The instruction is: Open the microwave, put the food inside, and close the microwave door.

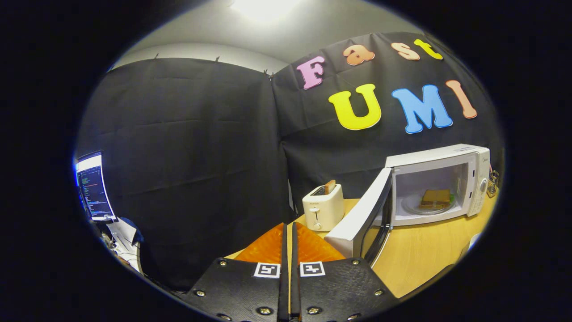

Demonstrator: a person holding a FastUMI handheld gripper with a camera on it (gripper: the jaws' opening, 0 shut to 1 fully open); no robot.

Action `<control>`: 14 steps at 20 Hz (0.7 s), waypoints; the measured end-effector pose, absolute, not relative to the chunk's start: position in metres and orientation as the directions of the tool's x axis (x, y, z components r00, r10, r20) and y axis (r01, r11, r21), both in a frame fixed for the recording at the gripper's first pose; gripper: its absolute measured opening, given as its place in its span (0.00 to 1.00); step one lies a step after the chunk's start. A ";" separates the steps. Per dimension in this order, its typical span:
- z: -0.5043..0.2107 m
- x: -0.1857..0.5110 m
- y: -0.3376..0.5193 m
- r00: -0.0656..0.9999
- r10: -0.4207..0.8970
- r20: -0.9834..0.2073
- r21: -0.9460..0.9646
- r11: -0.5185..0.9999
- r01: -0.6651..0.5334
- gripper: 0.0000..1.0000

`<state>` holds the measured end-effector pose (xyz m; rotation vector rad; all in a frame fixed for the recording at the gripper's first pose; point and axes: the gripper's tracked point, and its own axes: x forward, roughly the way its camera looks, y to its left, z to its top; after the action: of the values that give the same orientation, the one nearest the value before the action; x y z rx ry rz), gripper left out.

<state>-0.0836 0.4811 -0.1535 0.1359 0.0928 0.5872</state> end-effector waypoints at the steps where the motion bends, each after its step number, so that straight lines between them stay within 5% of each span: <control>1: -0.158 -0.079 0.480 0.836 0.546 -0.054 0.156 0.832 -0.533 0.02; 14: -0.177 -0.077 0.432 0.864 0.502 -0.038 0.097 0.863 -0.496 0.01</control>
<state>-0.0765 0.4319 -0.1768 0.0845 0.0629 0.5234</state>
